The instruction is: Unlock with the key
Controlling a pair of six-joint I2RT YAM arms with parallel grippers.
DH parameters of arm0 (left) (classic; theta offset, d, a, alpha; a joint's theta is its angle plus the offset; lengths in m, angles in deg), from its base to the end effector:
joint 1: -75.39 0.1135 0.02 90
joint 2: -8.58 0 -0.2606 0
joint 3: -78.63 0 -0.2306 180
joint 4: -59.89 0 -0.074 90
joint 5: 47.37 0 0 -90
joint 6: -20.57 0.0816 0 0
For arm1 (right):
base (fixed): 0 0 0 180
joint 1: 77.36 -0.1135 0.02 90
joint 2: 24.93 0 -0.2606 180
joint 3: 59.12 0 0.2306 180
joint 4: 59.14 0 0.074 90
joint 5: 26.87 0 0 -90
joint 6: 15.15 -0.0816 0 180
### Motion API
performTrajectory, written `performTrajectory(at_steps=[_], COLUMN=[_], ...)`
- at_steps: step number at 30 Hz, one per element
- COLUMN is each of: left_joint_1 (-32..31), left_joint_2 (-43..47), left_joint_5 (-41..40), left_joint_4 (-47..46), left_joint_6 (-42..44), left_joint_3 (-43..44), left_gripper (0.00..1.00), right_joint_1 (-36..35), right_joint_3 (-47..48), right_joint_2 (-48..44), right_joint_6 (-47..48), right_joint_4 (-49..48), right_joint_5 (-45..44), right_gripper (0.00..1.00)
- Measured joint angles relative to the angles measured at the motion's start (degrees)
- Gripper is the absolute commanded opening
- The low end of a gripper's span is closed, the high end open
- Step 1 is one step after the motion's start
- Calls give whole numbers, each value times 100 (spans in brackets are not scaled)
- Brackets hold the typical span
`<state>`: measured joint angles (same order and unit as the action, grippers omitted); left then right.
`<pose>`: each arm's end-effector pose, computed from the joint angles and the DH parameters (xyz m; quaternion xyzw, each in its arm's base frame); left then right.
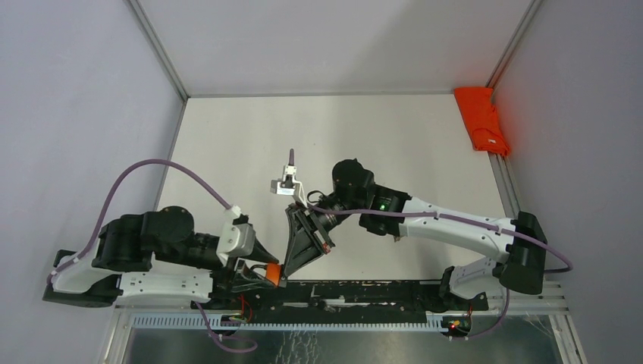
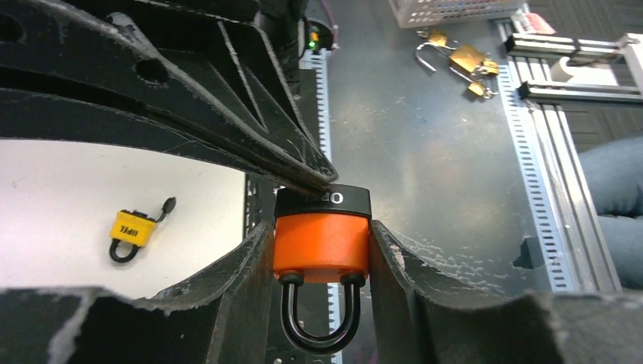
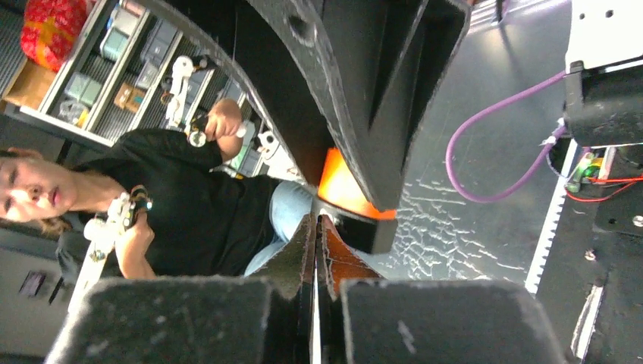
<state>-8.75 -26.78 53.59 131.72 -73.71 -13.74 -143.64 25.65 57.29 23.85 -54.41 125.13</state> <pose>-0.0059 -0.0949 0.3951 0.5642 0.5882 -0.4562 0.3571 0.0657 0.3287 0.3777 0.4361 -0.5646 -0.7007 0.0075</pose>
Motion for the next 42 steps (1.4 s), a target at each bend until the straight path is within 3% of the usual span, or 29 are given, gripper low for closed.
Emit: performTrajectory(at_steps=[6,9,13,20,24,33,42], left_joint_1=[0,0,0,0,0,0,0], left_joint_2=[-66,201,883,1143,791,334,997], left_joint_5=[-647,-1106,-1845,-3746,-4603,-5086,-5097], left_joint_4=[-33,-282,-879,-1327,-1576,-1882,-2037], left_joint_6=[0,0,-4,-63,-76,-76,-111], left_joint_3=[-140,-520,-1397,-1895,-1882,-1886,-2046], left_gripper=[2,2,2,2,2,2,2], right_joint_1=[247,658,922,813,260,-315,-741], right_joint_3=[-380,-404,-398,-1145,-1563,-2229,-2420], right_joint_2=[-313,-474,-546,-389,122,411,409], right_joint_6=[291,1099,2323,3456,3740,3742,3668], right_joint_4=[164,960,2297,3272,3536,3346,2695], right_joint_5=[-472,-1027,-2400,-4175,-4964,-5602,-5635], right_gripper=[0,13,31,37,38,40,39])
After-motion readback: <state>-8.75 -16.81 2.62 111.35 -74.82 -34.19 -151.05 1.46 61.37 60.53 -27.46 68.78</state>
